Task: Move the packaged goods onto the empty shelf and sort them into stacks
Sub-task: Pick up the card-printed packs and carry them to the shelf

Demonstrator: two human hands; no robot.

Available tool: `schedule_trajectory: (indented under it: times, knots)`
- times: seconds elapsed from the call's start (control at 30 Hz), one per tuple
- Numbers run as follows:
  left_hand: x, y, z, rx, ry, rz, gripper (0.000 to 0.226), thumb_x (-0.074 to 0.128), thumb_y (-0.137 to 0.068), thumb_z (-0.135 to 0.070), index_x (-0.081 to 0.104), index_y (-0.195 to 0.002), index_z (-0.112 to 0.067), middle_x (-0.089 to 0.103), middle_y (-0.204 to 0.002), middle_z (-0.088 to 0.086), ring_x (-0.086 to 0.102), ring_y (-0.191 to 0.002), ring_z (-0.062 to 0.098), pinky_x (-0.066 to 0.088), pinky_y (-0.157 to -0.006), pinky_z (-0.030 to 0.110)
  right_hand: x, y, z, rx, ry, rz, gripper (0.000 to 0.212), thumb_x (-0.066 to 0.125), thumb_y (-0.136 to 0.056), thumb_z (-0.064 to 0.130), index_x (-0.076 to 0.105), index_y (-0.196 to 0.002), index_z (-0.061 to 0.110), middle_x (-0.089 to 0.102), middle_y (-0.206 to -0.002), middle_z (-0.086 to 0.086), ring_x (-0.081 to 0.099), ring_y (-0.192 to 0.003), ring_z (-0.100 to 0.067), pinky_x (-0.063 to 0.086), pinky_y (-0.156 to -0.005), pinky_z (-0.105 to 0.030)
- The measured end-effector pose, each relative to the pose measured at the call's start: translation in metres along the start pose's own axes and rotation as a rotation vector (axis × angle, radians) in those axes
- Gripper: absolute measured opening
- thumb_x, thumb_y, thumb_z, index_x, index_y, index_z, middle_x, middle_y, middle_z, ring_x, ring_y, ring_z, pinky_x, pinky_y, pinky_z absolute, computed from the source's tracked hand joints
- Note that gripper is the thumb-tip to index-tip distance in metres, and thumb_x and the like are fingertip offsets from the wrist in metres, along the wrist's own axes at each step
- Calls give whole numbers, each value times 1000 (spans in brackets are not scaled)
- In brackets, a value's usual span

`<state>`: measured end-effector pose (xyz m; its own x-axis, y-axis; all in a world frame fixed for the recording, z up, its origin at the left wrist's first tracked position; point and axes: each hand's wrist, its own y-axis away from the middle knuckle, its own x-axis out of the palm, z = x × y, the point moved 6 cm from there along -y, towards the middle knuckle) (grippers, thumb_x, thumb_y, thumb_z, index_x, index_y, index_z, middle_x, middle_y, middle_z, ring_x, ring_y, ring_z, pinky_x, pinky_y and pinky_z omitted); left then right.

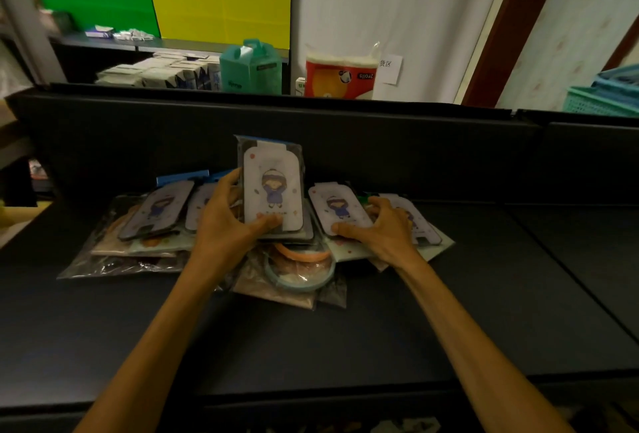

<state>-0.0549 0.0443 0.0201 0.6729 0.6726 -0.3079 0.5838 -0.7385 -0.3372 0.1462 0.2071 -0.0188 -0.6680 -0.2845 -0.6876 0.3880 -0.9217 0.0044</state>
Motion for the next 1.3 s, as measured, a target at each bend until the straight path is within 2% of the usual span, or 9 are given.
schedule_trajectory:
  times: [0.1,0.27,0.47,0.53,0.63,0.8,0.93,1.17,1.3]
  knots:
    - [-1,-1,-2,2,4,7,85,78,-72,-12,31,-142,-22,48,-136,0,48,-110,4,44,-69,11,-6,0,3,-57,-50,-53,100,78,-61,58,32,-143,24,46,-138,-5,42,-127,-27,38,-104,-50]
    - [-3,1,-13,53,37,2,73,70,-80,-5,31,-138,-26,49,-123,-6,52,-88,-8,46,-59,2,-17,4,12,-135,-294,-31,44,59,-92,24,45,-133,21,56,-121,0,55,-110,-16,46,-87,-29]
    - [-2,4,-20,79,180,11,72,67,-82,-3,30,-138,-27,54,-122,-6,61,-94,-6,52,-63,11,-32,15,3,-63,-518,-101,28,52,-95,21,48,-123,24,59,-118,-3,62,-99,-13,56,-84,-39]
    - [2,8,-21,75,243,29,72,66,-82,-1,30,-140,-26,54,-120,-9,62,-95,-8,54,-64,14,-42,25,-4,-43,-641,-146,30,56,-94,18,49,-123,21,62,-117,-3,67,-96,-17,59,-77,-42]
    - [14,17,-24,80,282,88,72,67,-82,-3,30,-136,-34,52,-131,-1,61,-109,10,59,-72,30,-58,50,-21,-10,-866,-154,35,56,-92,7,45,-124,15,63,-112,-5,70,-92,-23,60,-61,-38]
    - [63,43,-39,52,387,196,72,64,-82,0,30,-135,-35,49,-131,-6,62,-103,8,56,-62,19,-100,99,-66,-20,-926,-299,42,50,-91,-2,44,-129,15,64,-111,-7,71,-84,-24,55,-46,-34]
    - [125,64,-60,22,478,329,70,62,-83,0,31,-135,-36,54,-121,-15,65,-101,7,58,-59,28,-139,139,-118,23,-914,-451,40,52,-92,2,51,-121,28,65,-113,-6,71,-88,-26,57,-49,-38]
    - [256,121,-115,-3,544,531,67,65,-81,-7,34,-128,-42,56,-125,-4,67,-100,15,59,-61,35,-235,212,-219,52,-766,-673,38,54,-94,13,48,-127,31,68,-107,7,71,-91,-20,59,-59,-45]
    - [331,162,-154,-5,601,589,71,67,-77,-11,33,-136,-32,55,-129,0,67,-102,20,59,-61,37,-302,246,-285,41,-723,-744,38,54,-94,13,49,-122,38,64,-117,2,69,-96,-14,60,-63,-34]
